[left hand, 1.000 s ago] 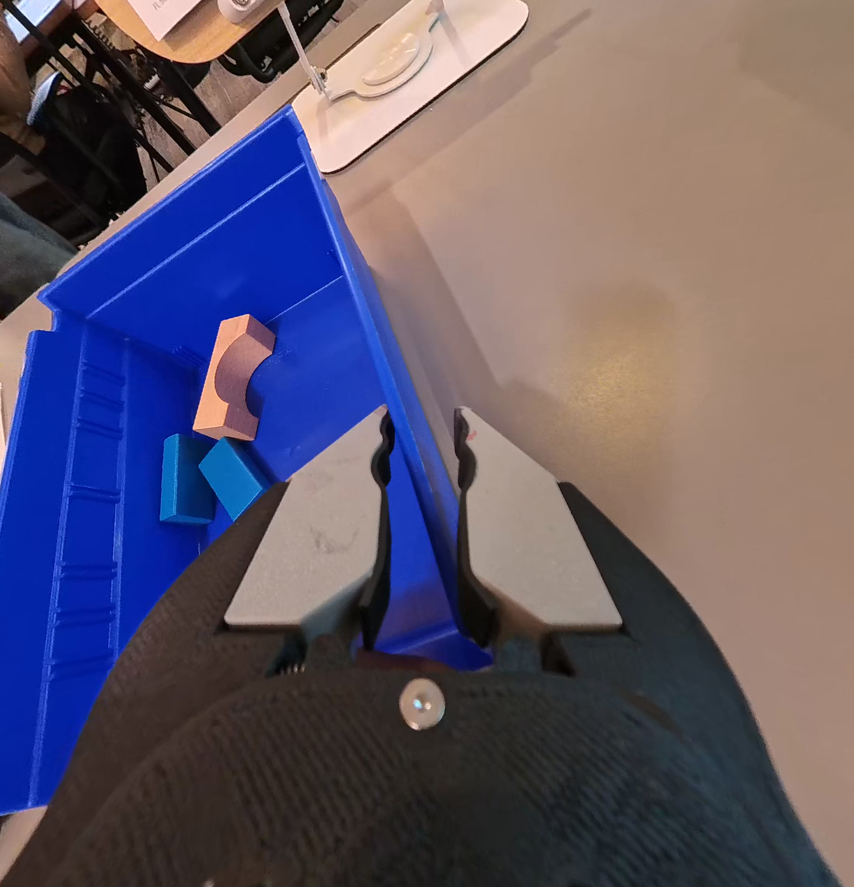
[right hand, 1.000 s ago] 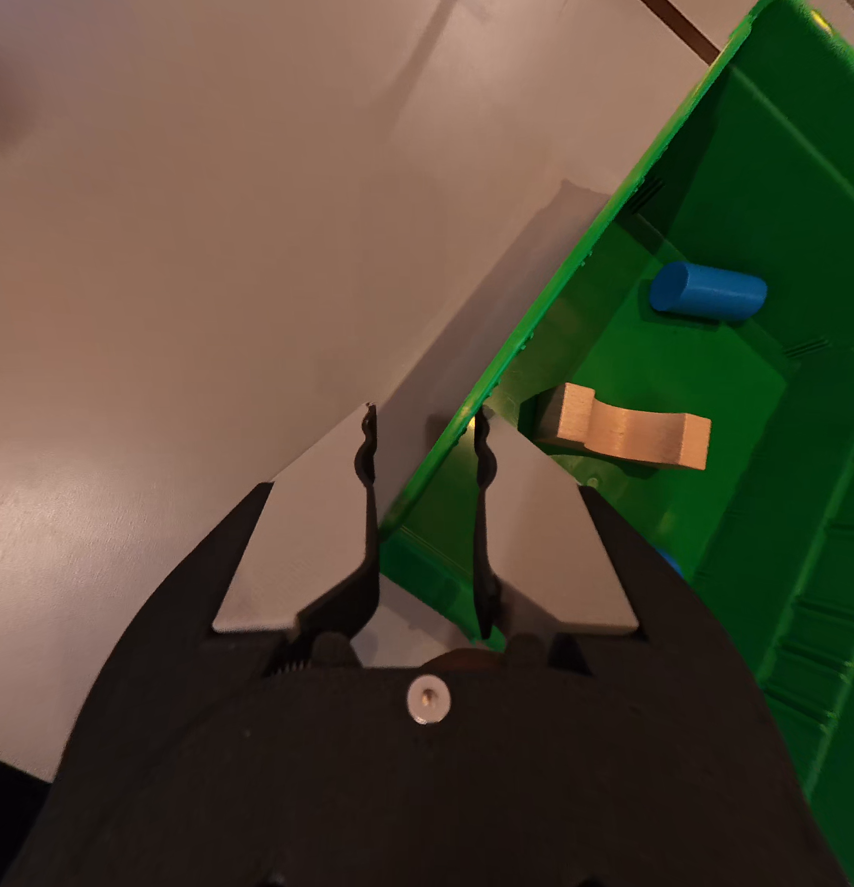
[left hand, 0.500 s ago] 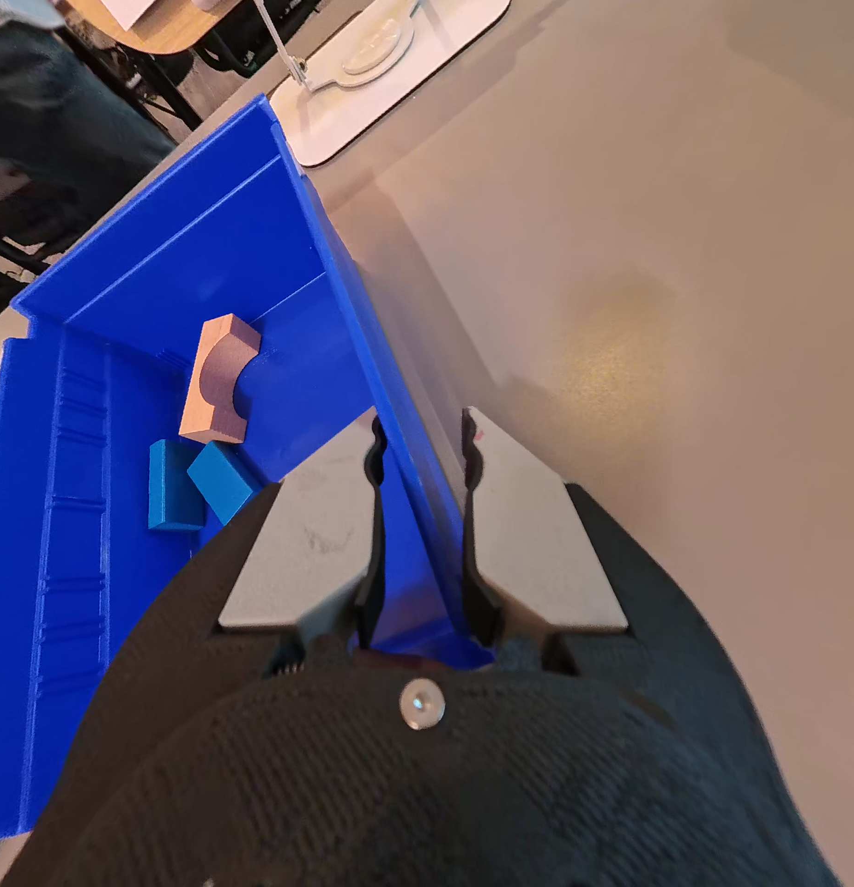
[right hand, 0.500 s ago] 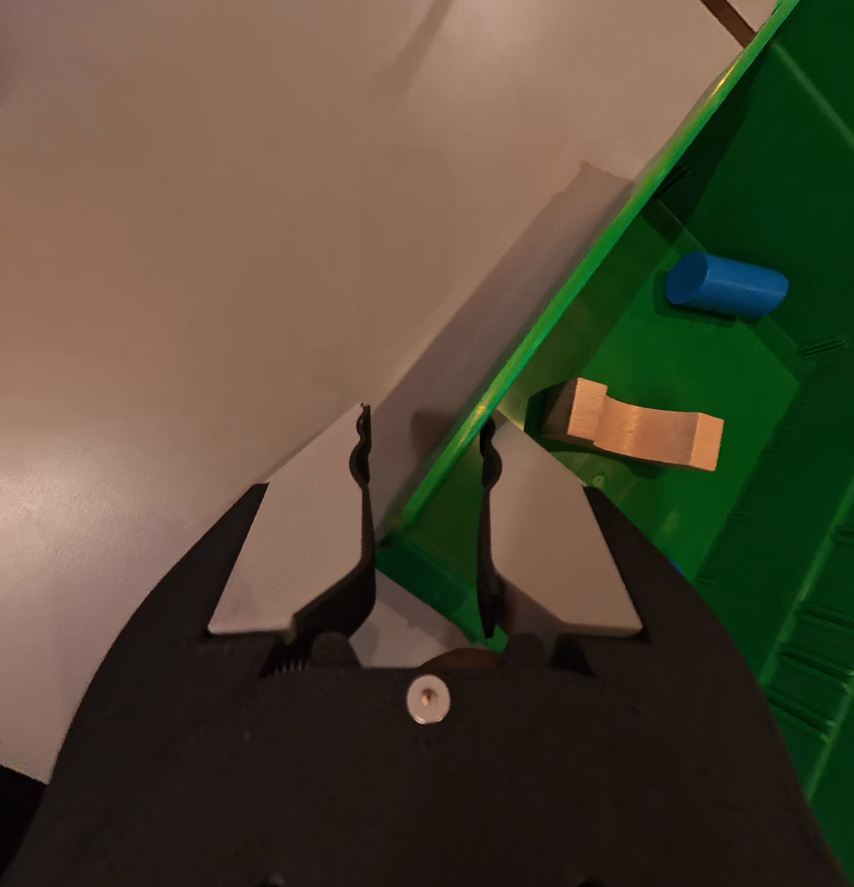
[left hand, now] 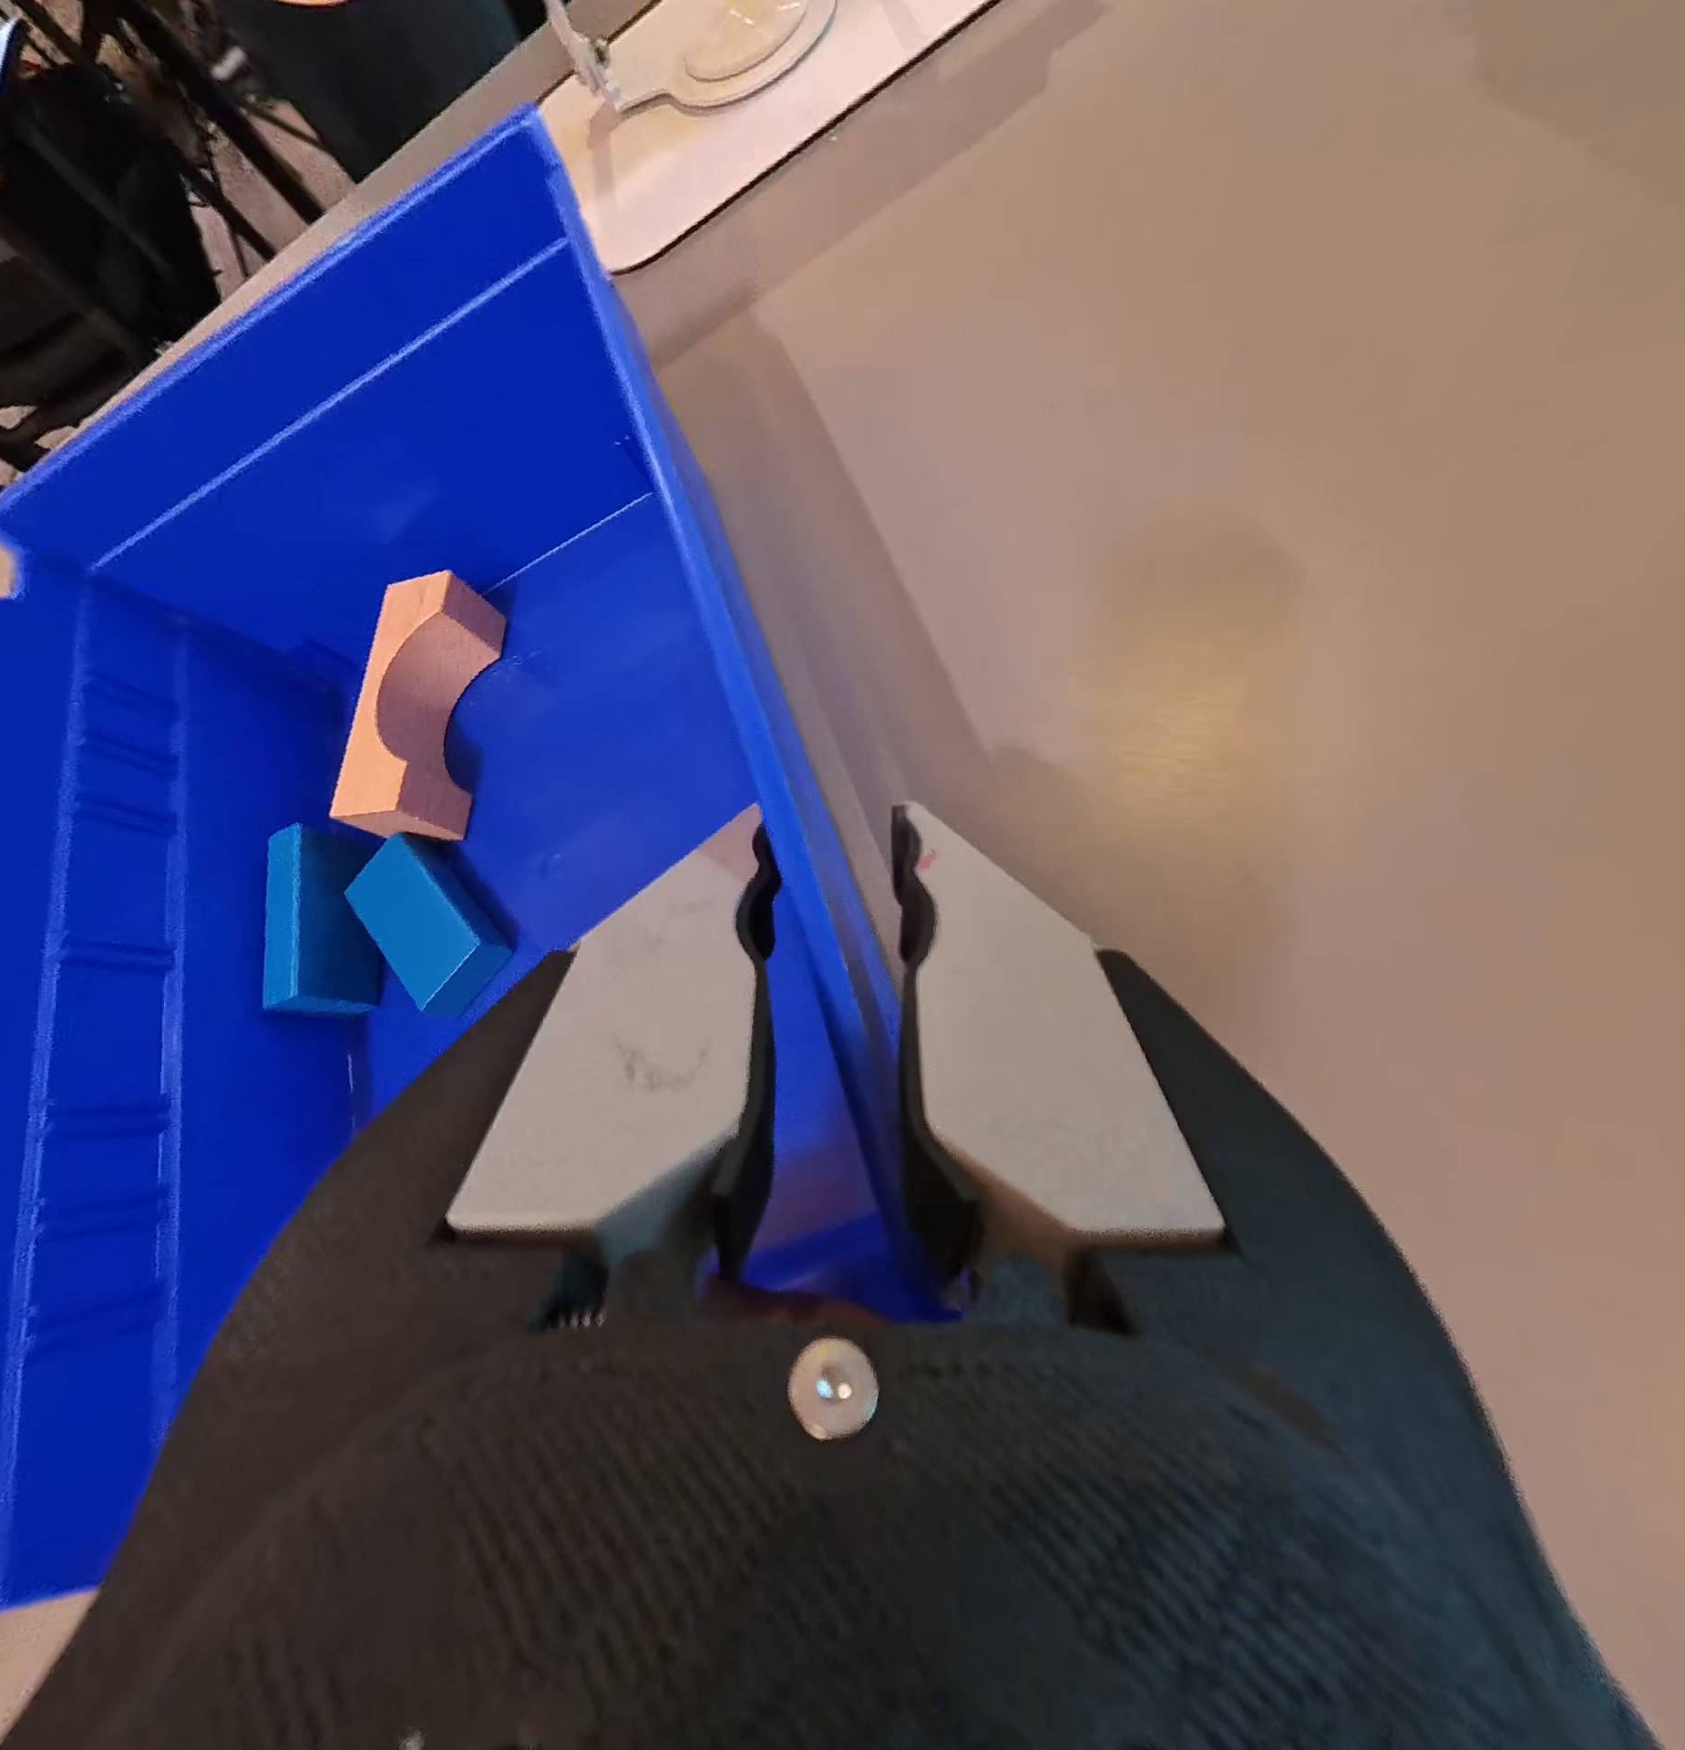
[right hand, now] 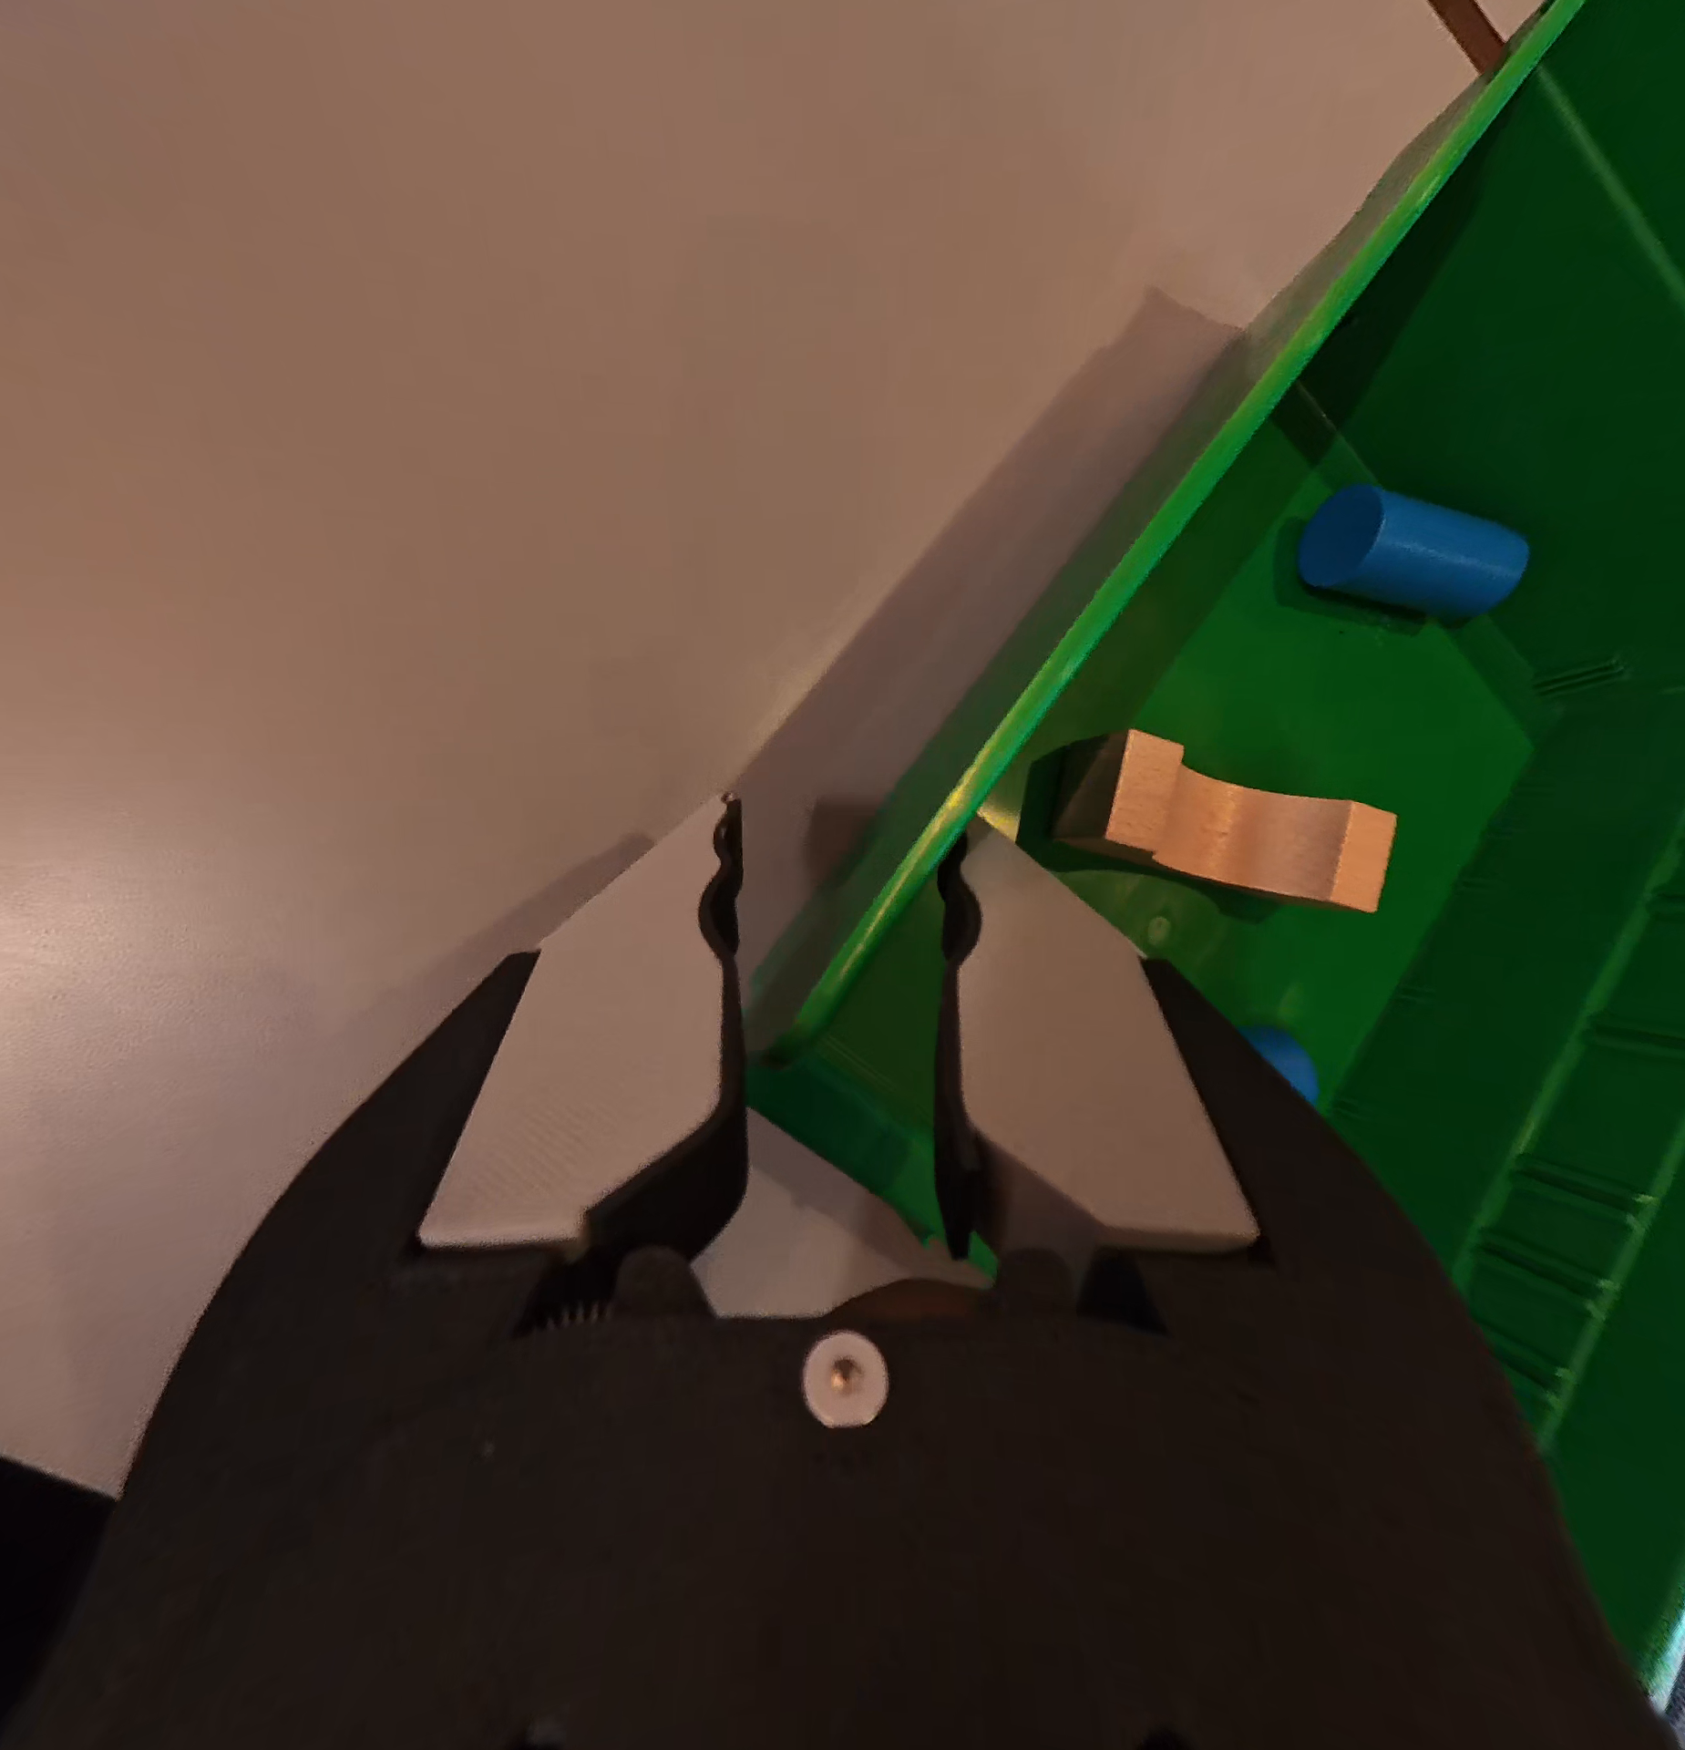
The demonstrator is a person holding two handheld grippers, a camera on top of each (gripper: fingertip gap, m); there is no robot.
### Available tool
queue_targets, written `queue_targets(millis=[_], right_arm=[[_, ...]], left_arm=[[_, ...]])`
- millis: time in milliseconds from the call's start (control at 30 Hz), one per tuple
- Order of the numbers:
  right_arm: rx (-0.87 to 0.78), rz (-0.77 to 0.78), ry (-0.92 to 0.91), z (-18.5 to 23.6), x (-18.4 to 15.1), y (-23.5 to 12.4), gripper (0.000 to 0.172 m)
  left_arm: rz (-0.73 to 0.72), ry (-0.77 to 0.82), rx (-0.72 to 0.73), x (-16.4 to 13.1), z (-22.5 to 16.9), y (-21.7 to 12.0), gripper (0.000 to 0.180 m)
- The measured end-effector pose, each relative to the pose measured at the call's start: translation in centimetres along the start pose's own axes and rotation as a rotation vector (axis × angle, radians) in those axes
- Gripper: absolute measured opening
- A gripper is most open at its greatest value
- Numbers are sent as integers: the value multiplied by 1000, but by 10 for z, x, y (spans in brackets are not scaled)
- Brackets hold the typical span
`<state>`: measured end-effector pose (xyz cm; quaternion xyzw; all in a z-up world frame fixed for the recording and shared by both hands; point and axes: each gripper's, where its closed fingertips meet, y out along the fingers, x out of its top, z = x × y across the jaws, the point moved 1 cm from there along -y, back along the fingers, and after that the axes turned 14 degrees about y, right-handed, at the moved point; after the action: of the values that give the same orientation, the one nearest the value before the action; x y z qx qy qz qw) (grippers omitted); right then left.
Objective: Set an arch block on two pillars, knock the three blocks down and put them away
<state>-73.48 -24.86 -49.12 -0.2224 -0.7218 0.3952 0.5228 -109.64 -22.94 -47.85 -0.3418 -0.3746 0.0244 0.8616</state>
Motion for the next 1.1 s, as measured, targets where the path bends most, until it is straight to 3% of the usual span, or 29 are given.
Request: queue_targets(millis=[133, 1100], right_arm=[[22, 10, -18, 8, -1, -2, 39], [36, 66, -168, 46, -6, -11, 46]], left_arm=[[2, -10, 16, -7, 11, -2, 4], [-21, 39, 28, -2, 6, 2, 6]])
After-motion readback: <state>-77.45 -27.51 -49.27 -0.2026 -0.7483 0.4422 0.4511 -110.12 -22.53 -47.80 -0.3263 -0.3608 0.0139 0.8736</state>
